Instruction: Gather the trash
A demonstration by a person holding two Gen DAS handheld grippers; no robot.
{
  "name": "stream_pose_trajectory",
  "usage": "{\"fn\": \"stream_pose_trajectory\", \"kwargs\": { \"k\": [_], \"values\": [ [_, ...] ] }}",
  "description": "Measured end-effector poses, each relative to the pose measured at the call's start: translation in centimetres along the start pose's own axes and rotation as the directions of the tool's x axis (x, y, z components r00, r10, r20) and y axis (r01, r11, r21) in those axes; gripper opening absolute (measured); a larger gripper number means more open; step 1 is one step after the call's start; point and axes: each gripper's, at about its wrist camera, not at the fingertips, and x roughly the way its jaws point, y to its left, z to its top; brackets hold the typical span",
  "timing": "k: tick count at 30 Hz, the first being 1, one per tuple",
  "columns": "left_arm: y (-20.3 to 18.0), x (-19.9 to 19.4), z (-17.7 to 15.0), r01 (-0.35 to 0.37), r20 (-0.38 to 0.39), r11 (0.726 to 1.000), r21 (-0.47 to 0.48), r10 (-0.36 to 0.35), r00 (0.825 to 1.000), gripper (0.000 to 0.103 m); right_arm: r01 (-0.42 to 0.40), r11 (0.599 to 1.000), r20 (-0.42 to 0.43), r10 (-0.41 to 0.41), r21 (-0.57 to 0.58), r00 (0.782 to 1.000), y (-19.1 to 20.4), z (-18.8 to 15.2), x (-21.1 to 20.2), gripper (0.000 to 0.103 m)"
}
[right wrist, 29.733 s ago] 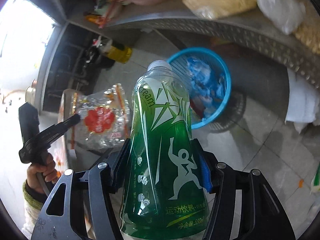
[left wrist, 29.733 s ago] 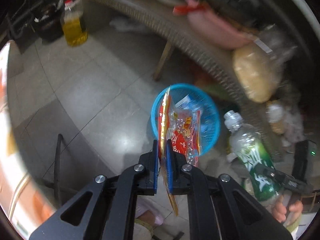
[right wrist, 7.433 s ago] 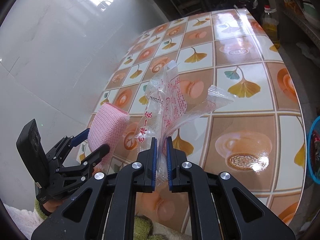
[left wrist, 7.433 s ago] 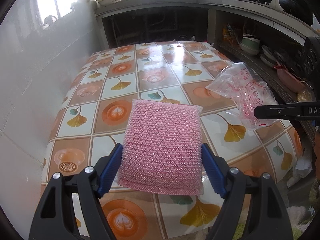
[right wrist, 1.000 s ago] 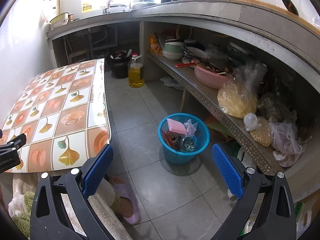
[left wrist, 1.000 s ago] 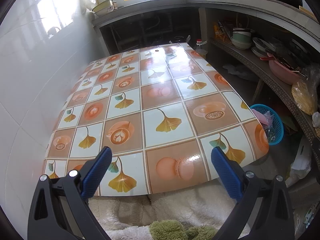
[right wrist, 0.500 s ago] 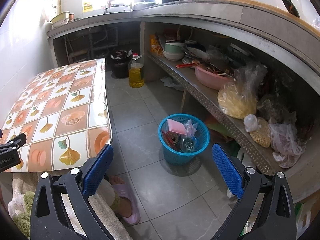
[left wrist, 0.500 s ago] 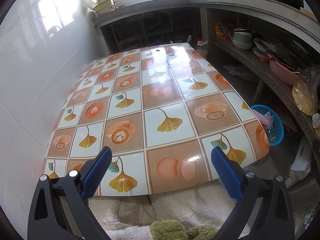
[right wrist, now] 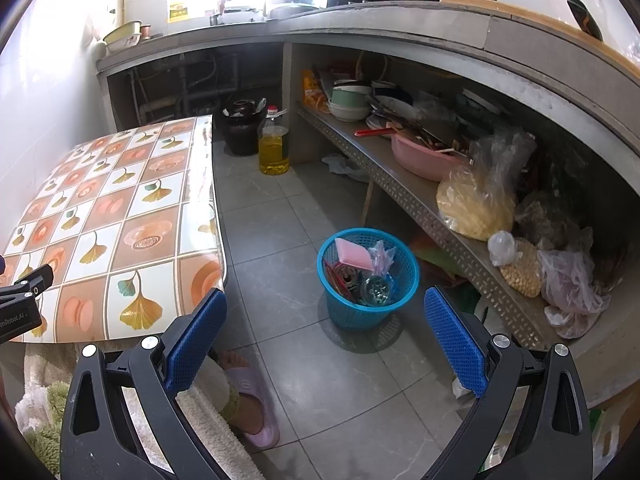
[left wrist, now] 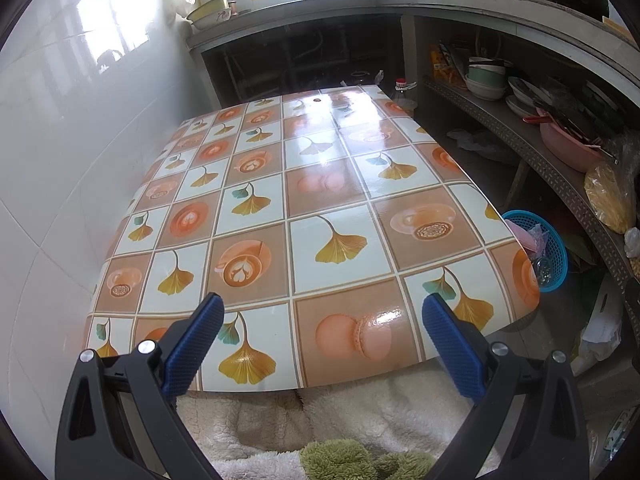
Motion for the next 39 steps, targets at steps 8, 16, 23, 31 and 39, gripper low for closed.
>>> {"fn": "stream_pose_trajectory", "kwargs": {
  "k": [8,16,23,31,39],
  "values": [
    [0.00,-0.01,0.00,0.001,0.000,1.000,0.000,-0.001,1.000,0.097,0.001,1.000,0.000,-0.001,0.001,1.000,-0.04,0.00,0.12,0.095],
    [0.08,-0.01,0.01,0.000,0.000,1.000,0.000,0.000,1.000,0.097,0.002,1.000,0.000,-0.002,0.000,1.000,-0.01,-0.05,0.13,0.095],
    [0.01,-0.01,0.00,0.000,-0.001,1.000,0.000,0.000,1.000,0.097,0.002,1.000,0.001,-0.002,0.000,1.000,0.06,0.02,0.06,0.095],
    [0.01,-0.02,0.01,0.000,0.000,1.000,0.000,0.000,1.000,0.097,0.001,1.000,0.001,-0.001,-0.001,1.000,0.03,0.19,0.05,0.095],
    [0.08,-0.03,0.01,0.000,0.000,1.000,0.000,0.000,1.000,0.097,0.002,1.000,0.002,-0.002,-0.001,1.000,0.05,0.25,0.06,0.095]
  ]
}}
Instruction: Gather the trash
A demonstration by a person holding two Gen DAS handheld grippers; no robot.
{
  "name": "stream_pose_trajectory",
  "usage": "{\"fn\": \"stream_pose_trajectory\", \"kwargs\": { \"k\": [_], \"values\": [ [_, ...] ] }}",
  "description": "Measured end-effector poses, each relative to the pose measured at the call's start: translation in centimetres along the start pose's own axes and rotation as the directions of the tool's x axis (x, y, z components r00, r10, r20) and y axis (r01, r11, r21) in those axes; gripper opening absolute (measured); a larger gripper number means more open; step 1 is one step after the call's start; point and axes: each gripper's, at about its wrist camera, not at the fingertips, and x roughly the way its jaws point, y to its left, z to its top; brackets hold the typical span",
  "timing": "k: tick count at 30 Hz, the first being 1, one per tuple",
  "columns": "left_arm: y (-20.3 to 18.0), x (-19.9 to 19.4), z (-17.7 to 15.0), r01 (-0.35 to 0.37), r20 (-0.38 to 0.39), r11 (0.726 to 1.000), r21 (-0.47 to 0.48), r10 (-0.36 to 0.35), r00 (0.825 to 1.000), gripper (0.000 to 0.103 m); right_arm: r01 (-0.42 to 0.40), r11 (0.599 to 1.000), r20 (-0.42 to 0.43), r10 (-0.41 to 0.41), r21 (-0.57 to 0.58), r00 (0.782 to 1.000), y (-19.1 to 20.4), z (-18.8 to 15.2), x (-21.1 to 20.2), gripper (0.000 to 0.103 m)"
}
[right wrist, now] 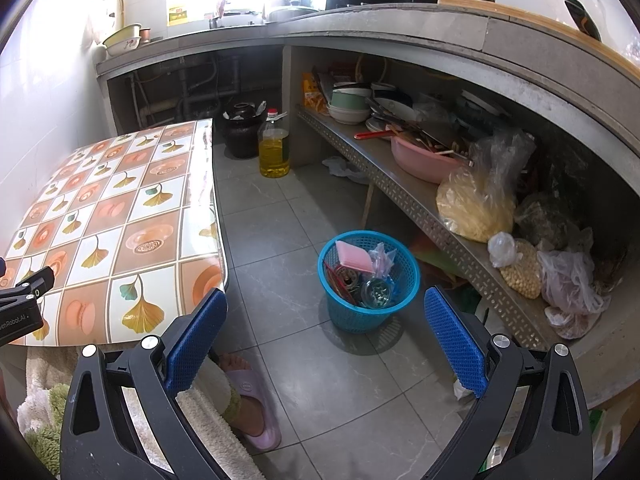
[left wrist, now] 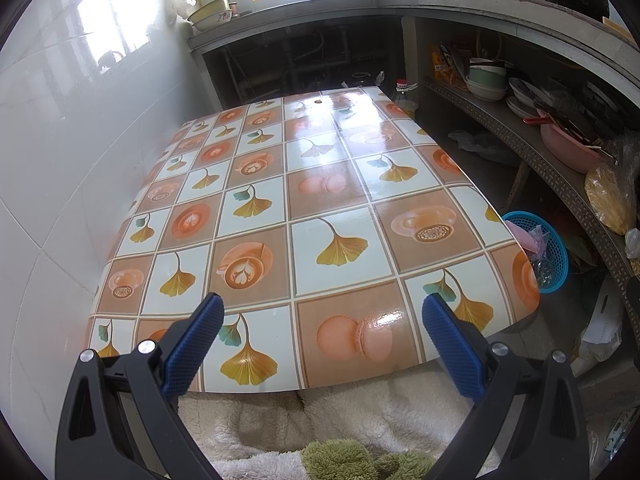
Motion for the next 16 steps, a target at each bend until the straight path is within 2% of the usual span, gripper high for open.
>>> {"fn": "stream_pose_trajectory", "kwargs": {
  "k": [16],
  "values": [
    [0.16,-0.02,0.02,0.001,-0.003,1.000,-0.002,-0.001,1.000,0.097,0.002,1.000,0.000,-0.002,0.001,1.000,0.15,-0.22,-0.08,0.095]
  ]
}}
